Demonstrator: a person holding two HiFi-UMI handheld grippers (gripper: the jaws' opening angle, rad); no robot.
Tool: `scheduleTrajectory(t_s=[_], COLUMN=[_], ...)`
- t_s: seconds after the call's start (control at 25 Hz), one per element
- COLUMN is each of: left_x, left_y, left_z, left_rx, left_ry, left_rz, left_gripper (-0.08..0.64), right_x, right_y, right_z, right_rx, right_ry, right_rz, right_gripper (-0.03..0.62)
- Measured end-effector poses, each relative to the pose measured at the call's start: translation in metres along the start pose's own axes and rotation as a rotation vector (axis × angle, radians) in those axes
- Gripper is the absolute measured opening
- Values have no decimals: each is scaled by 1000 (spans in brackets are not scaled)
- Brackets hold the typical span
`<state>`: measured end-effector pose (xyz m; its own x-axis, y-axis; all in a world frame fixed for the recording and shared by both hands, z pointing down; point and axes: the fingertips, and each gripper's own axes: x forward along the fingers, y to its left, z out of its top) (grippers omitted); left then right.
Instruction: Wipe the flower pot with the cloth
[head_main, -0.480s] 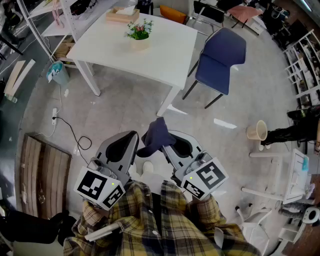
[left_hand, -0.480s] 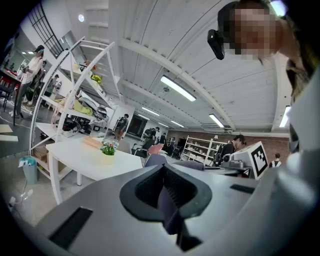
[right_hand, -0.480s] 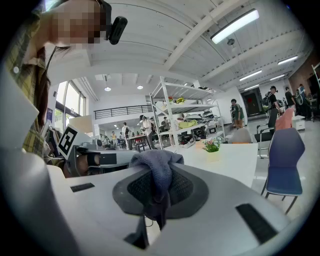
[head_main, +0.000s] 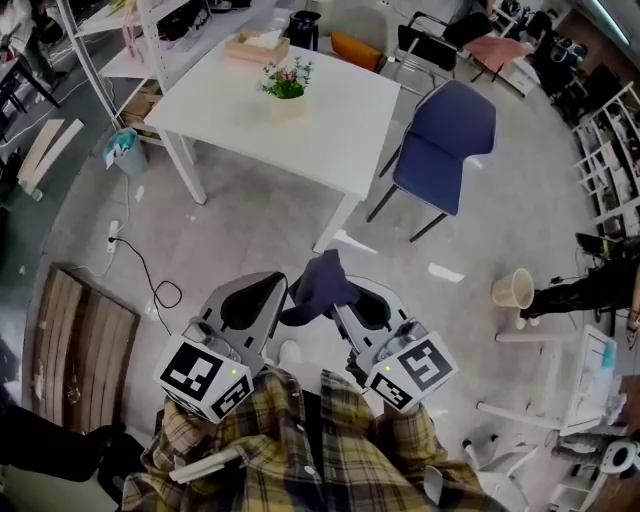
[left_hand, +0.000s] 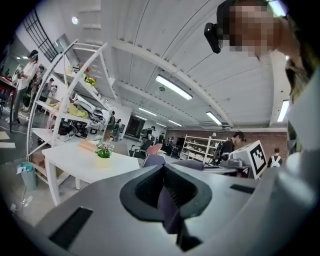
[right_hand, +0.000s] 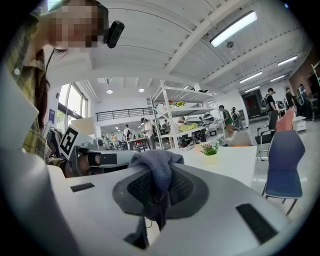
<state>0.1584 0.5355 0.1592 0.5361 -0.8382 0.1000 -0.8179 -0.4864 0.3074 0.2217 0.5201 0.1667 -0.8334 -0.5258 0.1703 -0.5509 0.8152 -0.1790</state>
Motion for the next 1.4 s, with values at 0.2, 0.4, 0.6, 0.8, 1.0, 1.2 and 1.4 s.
scheduleTrajectory(t_s=[0.2, 0.4, 0.6, 0.8, 1.0, 1.2, 1.4], left_x=[4, 5, 8, 17, 31, 42, 42], left_y=[-10, -12, 13, 50, 103, 159, 209], left_z=[1, -5, -2, 6, 30, 60, 73], left_rx=[15, 21, 9, -14, -22, 5, 11], left_ry=[-16, -14, -21, -27, -30, -35, -20], left_rz=[27, 52, 72, 54, 30, 13, -2], left_gripper=[9, 9, 9, 9, 9, 9, 9], right_x=[-14, -15, 7, 42, 94, 154, 206], right_y=[-7, -9, -13, -25, -38, -51, -56], right_z=[2, -2, -3, -6, -3, 8, 15], right_rx=[1, 4, 15, 26, 44, 54, 54], right_ry=[-18, -13, 3, 23, 49, 62, 69], right_rz=[16, 30, 40, 13, -15, -41, -66], right_gripper=[23, 23, 23, 23, 23, 23, 23])
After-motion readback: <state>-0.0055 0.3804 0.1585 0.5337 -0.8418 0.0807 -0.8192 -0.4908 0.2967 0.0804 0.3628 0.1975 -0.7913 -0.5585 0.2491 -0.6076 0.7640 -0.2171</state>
